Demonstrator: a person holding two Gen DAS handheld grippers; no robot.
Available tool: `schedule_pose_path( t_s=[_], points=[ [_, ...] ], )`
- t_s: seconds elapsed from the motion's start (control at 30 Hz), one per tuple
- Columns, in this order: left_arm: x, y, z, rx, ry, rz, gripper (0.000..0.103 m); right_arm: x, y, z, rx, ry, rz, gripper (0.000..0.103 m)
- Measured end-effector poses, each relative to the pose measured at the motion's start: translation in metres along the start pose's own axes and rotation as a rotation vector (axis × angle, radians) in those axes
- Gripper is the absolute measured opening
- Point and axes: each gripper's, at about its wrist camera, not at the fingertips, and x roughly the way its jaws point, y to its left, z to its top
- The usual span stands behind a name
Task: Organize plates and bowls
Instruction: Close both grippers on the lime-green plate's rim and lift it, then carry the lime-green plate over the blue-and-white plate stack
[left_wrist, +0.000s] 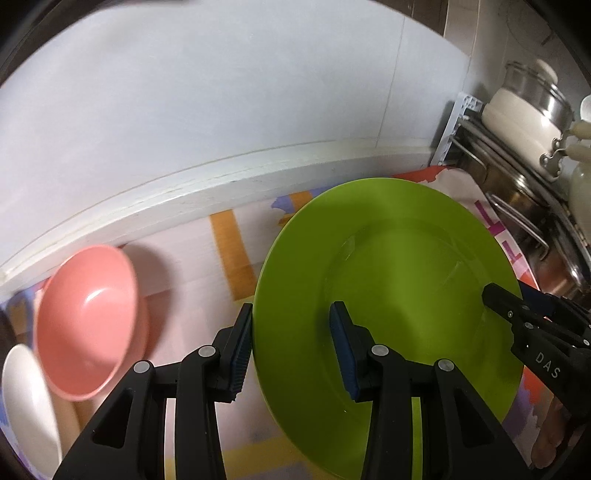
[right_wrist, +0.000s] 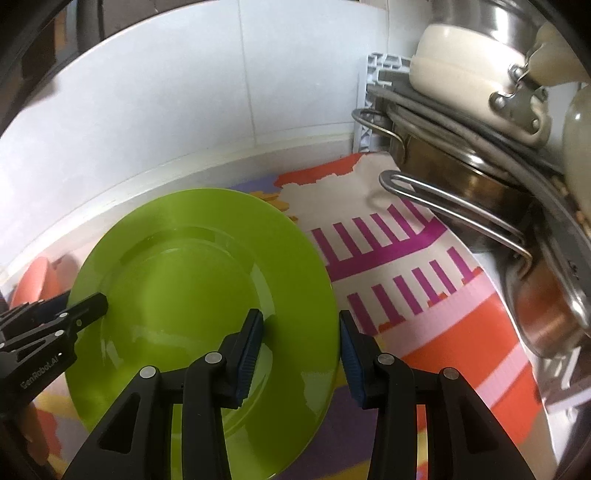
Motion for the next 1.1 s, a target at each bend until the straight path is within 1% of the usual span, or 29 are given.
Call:
schedule_pose_path(
  t_s=[0.23, 0.37, 0.53, 0.73, 0.93, 1.1],
  points=[
    [-0.04, 0.012, -0.018, -0.029, -0.031, 0.025, 0.041, -0.041, 0.017, -0.013, -0.024, -0.023, 0.02, 0.042],
    [-0.062, 0.026, -0.031, -0.059, -0.039, 0.038, 0.041, -0.063, 0.031, -0.022, -0.044, -0.032, 0.036, 0.042],
    [-0.093, 0.05, -0.053, -0.09, -0.057, 0.068, 0.041, -0.086, 0.051, -0.035, -0.082, -0.043, 0.059, 0.042],
    [-0.13, 0.08, -0.081, -0.138, -0.075, 0.116, 0.04, -0.111, 0.077, -0.052, -0.133, -0.054, 0.107, 0.042],
    [-0.162, 0.111, -0.11, -0.204, -0.087, 0.172, 0.04, -0.131, 0.109, -0.073, -0.186, -0.057, 0.164, 0.042],
    [-0.189, 0.142, -0.14, -0.271, -0.091, 0.224, 0.04, -0.144, 0.139, -0.088, -0.239, -0.057, 0.213, 0.042]
  ],
)
